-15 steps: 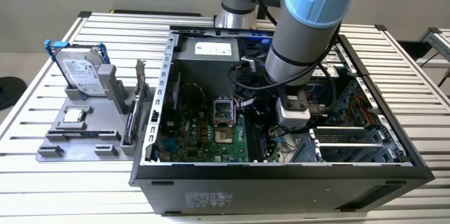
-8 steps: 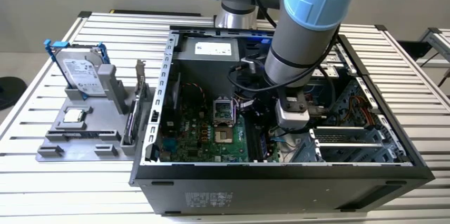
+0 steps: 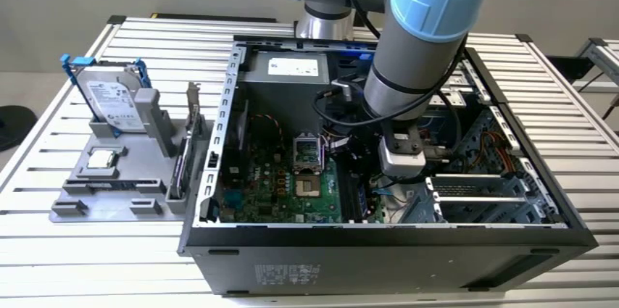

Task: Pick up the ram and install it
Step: 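Insert the ram into the slot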

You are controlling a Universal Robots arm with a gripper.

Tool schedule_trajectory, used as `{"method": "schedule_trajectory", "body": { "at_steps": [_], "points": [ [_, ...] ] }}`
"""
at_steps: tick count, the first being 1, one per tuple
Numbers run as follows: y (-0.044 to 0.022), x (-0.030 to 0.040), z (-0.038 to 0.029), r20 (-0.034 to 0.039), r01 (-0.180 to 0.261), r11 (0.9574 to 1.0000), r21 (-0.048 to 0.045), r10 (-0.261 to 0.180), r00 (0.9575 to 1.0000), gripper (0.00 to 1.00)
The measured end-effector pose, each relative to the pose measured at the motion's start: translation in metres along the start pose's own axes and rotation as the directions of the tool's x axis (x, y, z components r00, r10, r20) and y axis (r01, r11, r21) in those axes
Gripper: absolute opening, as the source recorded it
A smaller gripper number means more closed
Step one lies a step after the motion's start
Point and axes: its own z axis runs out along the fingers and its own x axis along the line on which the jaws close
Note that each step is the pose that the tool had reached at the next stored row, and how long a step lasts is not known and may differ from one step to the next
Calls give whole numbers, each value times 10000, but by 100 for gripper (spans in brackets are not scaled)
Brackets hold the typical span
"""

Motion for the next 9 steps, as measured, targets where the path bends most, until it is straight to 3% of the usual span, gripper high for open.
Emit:
{"method": "schedule_trajectory", "body": {
  "at_steps": [3,4,9],
  "points": [
    [0,0,0,1,-1,10000,-1,1,10000,0],
    [0,0,1,1,0,10000,0,0,10000,100],
    [0,0,1,0,0,10000,1,0,10000,100]
  ]
}}
